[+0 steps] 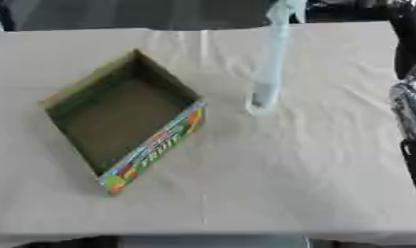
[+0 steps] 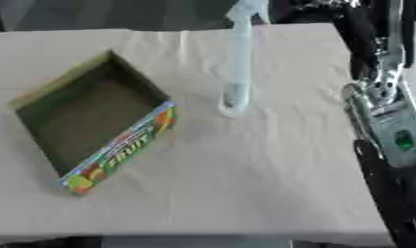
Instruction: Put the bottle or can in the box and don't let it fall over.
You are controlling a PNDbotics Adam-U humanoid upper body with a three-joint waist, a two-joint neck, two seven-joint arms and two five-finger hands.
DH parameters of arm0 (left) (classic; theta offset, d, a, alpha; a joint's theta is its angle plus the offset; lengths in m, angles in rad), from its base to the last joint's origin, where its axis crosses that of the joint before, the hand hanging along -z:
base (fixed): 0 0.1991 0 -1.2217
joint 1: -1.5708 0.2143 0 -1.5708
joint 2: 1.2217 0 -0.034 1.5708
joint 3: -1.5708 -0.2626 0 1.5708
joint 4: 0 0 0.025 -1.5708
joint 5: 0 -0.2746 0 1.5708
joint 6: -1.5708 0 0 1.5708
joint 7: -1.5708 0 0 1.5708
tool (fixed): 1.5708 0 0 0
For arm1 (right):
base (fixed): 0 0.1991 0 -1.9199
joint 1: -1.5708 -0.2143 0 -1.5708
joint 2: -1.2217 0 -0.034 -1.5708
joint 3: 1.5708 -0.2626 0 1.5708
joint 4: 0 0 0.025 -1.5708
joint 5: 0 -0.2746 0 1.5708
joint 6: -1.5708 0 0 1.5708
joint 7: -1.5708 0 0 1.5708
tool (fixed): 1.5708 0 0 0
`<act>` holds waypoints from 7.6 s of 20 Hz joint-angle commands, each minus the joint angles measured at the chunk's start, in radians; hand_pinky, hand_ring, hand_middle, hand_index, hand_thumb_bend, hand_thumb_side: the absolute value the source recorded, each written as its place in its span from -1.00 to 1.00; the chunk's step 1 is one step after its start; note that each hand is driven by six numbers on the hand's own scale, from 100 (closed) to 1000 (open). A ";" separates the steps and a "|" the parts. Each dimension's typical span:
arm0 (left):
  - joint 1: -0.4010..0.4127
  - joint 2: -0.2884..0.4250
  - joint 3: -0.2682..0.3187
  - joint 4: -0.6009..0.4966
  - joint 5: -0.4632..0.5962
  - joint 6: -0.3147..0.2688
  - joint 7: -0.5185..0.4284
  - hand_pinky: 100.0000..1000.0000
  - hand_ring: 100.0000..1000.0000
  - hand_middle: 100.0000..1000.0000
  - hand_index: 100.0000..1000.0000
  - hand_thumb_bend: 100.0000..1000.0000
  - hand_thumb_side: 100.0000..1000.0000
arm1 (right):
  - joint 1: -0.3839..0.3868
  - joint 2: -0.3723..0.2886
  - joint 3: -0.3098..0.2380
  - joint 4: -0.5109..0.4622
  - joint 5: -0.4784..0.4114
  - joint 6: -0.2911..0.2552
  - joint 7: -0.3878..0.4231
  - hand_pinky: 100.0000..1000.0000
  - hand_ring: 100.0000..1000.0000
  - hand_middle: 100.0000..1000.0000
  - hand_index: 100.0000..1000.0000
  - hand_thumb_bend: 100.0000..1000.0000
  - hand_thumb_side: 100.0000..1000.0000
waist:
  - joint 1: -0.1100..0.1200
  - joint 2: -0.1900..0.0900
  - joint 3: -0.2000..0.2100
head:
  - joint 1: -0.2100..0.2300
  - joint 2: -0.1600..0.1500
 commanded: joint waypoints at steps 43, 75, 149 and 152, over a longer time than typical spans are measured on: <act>-0.012 0.026 0.005 -0.017 0.001 0.000 -0.004 0.94 0.85 0.60 0.57 0.10 0.29 | 0.052 0.021 0.116 -0.115 -1.137 -0.049 -0.465 -1.00 -1.00 -1.00 1.00 -0.32 0.26 | -0.003 -0.023 0.000 | 0.006 -0.014; -0.016 0.019 0.000 -0.017 0.004 0.003 -0.012 0.94 0.86 0.60 0.57 0.08 0.29 | -0.044 0.132 0.198 0.033 -1.215 0.011 -0.439 -1.00 -1.00 -1.00 1.00 -0.69 1.00 | -0.004 -0.017 0.012 | 0.003 -0.018; -0.032 0.016 -0.020 -0.007 0.023 0.006 -0.031 0.95 0.86 0.59 0.57 0.08 0.29 | -0.617 0.346 0.366 0.002 -1.371 0.183 -0.412 -1.00 -1.00 -0.98 0.95 -0.77 0.97 | -0.009 -0.039 0.066 | -0.045 0.009; -0.040 0.010 -0.025 -0.004 0.028 0.006 -0.035 0.95 0.86 0.59 0.57 0.08 0.29 | -0.632 0.375 0.394 0.022 -1.377 0.203 -0.410 -1.00 -1.00 -0.99 0.95 -0.77 0.98 | -0.011 -0.038 0.078 | -0.056 0.009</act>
